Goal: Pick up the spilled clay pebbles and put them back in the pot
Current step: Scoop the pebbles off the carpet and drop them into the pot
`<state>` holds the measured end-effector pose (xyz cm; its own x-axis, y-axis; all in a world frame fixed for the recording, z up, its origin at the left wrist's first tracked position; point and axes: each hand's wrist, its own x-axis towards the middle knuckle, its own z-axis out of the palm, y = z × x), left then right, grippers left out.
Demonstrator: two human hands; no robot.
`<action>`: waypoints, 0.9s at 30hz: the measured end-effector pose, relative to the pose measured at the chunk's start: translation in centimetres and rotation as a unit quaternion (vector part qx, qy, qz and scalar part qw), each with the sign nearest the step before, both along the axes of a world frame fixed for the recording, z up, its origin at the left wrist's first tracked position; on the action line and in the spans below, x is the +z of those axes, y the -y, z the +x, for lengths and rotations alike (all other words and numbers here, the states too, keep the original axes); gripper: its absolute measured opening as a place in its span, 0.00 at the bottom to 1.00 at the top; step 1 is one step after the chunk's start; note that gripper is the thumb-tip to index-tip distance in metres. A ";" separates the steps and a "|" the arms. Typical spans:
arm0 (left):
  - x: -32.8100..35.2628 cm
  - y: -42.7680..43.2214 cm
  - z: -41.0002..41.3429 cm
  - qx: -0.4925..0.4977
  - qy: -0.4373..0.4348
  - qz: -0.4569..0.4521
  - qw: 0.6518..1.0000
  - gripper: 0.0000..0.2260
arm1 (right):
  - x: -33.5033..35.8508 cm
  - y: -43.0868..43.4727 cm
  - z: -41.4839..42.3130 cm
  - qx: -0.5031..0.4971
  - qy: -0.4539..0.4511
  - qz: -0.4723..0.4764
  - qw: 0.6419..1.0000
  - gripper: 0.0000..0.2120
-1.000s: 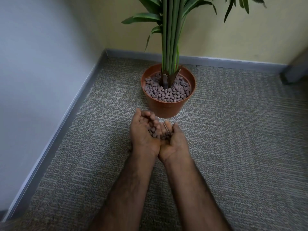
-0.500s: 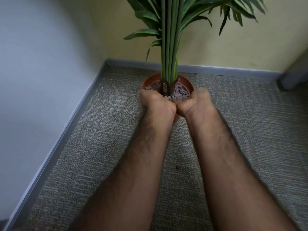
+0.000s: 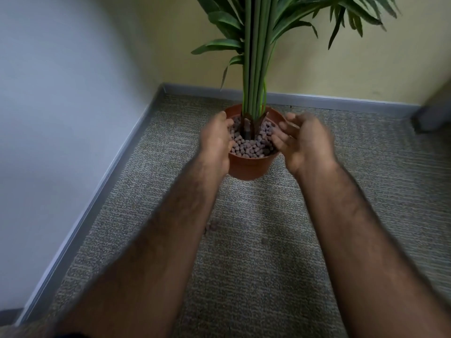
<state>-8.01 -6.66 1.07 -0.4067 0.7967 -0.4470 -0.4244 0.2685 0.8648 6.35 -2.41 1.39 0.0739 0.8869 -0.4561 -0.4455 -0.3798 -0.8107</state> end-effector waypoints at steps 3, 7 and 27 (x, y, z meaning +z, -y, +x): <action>-2.3 3.1 -1.5 -0.003 -0.131 0.048 0.990 0.16 | -3.9 4.0 1.2 -0.038 0.095 0.081 0.991 0.09; -7.1 8.6 -3.1 0.027 -0.375 -0.018 0.926 0.13 | -10.7 8.9 2.3 0.147 0.427 0.003 0.892 0.12; -17.1 15.1 -5.6 -0.222 -0.482 -0.053 0.846 0.20 | -15.9 13.5 -4.5 0.471 0.514 0.284 0.658 0.08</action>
<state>-13.59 -21.75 -16.04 -0.2942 0.9428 -0.1569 0.6270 0.3143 0.7128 1.83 -15.87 -14.48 -0.6202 0.7657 -0.1706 0.6660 0.3991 -0.6302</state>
